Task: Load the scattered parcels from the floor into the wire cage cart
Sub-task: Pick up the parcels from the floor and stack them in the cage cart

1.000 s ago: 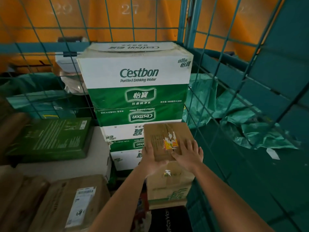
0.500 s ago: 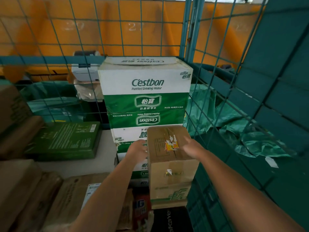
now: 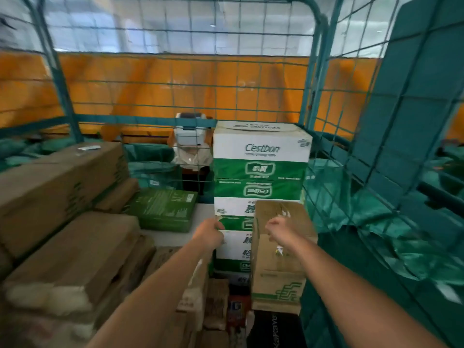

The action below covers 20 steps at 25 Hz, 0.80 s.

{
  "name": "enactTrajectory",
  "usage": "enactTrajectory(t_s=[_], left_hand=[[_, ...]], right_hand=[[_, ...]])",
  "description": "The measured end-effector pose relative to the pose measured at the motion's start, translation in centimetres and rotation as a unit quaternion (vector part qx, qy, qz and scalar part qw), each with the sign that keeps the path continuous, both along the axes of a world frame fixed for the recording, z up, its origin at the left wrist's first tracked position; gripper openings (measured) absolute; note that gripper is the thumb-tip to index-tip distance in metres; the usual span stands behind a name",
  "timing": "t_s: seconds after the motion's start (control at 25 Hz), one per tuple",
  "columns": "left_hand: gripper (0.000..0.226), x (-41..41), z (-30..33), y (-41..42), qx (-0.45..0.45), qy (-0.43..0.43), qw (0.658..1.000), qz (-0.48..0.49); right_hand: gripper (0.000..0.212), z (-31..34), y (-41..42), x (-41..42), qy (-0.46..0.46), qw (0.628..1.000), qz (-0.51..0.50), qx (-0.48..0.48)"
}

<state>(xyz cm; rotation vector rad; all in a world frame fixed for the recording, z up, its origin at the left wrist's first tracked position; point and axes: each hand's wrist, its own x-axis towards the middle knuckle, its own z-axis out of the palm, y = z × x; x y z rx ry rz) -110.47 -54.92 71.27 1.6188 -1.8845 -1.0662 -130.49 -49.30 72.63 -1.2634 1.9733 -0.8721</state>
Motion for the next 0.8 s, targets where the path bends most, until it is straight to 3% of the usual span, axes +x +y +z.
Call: enactTrajectory(t_s=[0.16, 0.32, 0.56, 0.8], left_hand=[[0.014, 6.3, 1.6, 7.2, 0.003, 0.01, 0.997, 0.083], [0.01, 13.7, 1.9, 16.7, -0.013, -0.001, 0.974, 0.227], [0.013, 23.4, -0.4, 35.4, 0.033, 0.011, 0.887, 0.46], [0.018, 27.1, -1.4, 51.7, 0.058, 0.022, 0.805, 0.59]], right_hand=[[0.013, 2.3, 1.0, 5.2, 0.006, 0.996, 0.089, -0.026], [0.021, 0.4, 3.4, 12.3, -0.001, 0.978, 0.208, -0.005], [0.016, -5.0, 11.7, 24.9, -0.034, 0.923, 0.382, 0.038], [0.016, -5.6, 23.7, 36.0, -0.02, 0.848, 0.529, 0.042]])
